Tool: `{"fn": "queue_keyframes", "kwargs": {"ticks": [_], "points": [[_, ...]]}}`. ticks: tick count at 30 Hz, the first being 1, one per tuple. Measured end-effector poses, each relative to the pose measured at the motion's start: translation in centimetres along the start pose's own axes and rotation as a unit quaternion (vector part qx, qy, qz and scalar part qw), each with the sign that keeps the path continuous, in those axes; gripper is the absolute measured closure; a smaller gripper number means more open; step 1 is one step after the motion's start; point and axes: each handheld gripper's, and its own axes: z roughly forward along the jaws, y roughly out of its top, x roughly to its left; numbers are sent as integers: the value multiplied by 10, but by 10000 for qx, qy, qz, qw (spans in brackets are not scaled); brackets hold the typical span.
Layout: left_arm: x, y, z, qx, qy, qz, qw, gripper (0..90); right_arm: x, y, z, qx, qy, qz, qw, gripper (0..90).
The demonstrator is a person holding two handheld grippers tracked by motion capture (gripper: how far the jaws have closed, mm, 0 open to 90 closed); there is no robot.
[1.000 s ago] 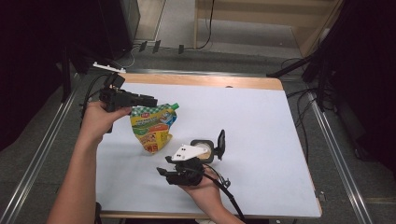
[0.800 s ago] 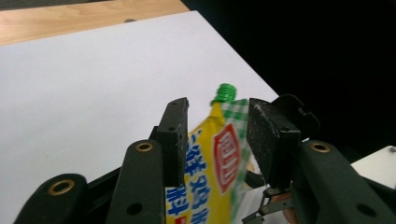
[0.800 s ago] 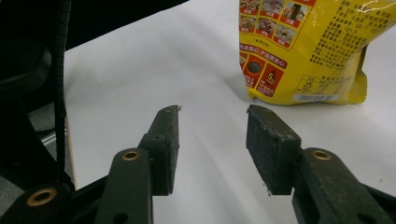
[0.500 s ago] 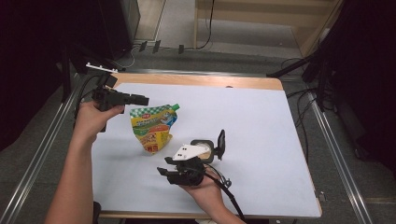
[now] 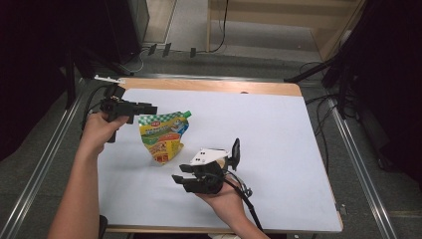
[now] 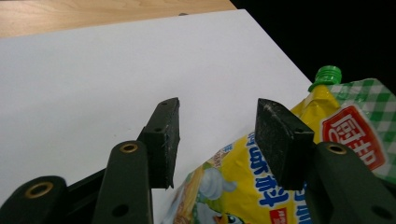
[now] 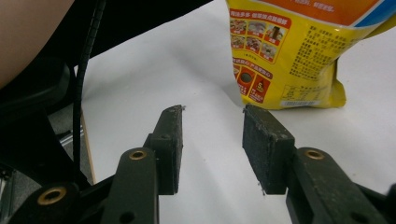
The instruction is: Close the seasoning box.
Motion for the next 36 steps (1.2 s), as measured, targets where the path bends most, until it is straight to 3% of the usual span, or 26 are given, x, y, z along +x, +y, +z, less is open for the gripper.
{"fn": "queue_keyframes", "kwargs": {"ticks": [4, 7, 14, 17, 20, 27, 36], "points": [[3, -4, 4, 6, 72, 286, 9996, 491, -3, 4, -7, 14, -15, 15, 10000, 592], [8, -7, 7, -40, -55, 135, 9999, 468, -5, 7, -14, 23, -12, 57, 10000, 591], [16, -14, 8, -141, -15, 11, 9999, 437, -11, 16, -33, -19, -77, 44, 10000, 591], [16, -15, 9, -112, 40, 43, 9999, 423, -14, 20, -41, -67, -102, 67, 9999, 593], [17, -15, 10, 21, 57, -78, 10000, 413, -18, 24, -50, -84, -136, 101, 9998, 594], [16, -17, 13, 170, 116, 74, 9998, 400, -26, 32, -66, -32, -236, 103, 9997, 594], [15, -18, 16, 241, 58, 82, 9997, 383, -39, 39, -91, -134, -399, 109, 9991, 605]]}}
